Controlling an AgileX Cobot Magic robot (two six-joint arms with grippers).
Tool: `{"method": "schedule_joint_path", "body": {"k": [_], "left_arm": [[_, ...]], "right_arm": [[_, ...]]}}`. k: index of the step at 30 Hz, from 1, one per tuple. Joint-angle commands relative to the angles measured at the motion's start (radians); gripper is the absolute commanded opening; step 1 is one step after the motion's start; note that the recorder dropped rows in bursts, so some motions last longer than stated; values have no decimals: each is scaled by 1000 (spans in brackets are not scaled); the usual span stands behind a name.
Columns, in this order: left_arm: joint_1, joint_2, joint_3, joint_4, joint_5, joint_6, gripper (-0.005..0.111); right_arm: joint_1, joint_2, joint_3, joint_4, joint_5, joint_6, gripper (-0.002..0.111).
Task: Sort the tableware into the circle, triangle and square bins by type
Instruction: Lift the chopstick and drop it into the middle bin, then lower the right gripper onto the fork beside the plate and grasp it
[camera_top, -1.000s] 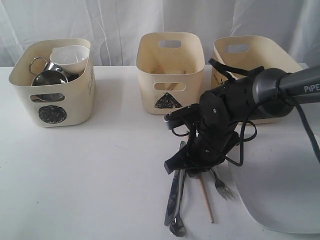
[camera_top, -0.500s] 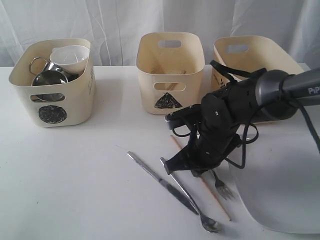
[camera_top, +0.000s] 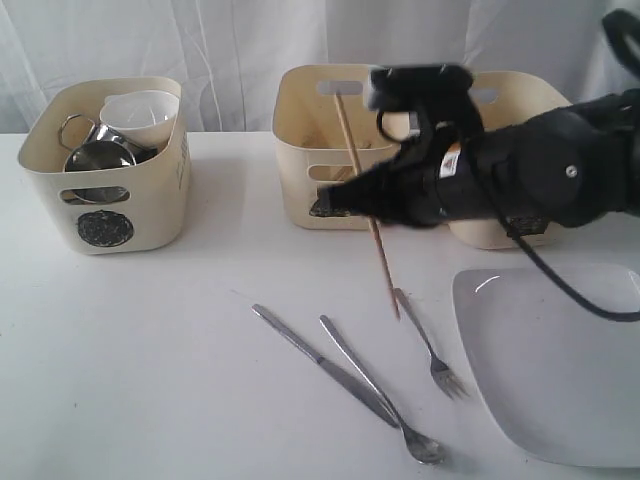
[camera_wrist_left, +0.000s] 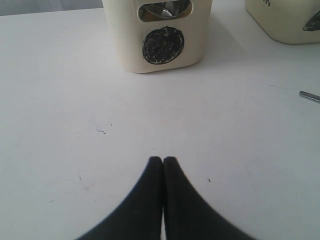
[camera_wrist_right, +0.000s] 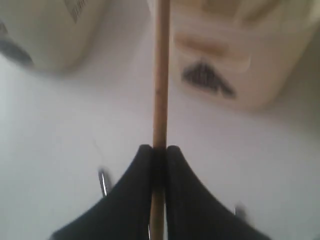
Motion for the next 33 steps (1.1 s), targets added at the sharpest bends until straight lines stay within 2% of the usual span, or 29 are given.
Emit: {"method": "schedule_joint_path", "body": {"k": [1,9,17,21,25,30,33], "left_arm": [[3,-4,3,-10,1,-6,0],[3,-4,3,-10,1,-6,0],[3,-4,3,-10,1,-6,0],[3,-4,3,-10,1,-6,0],[3,-4,3,-10,1,-6,0],[3,-4,3,-10,1,-6,0],[3,-4,3,-10,1,-6,0]], "right_arm": [[-54,-12,-53,20,-222,66,0],[-173,179,-269,151,-324,129,0],[-196,469,-584,159,-349,124,0],[-195,603,-755,139,-224,31,17],[-179,625,-811,126,-99,-120,37],[-179,530,-803,94,192,-317,38],[-179,460,-764,-10,385,-313,38]]}}
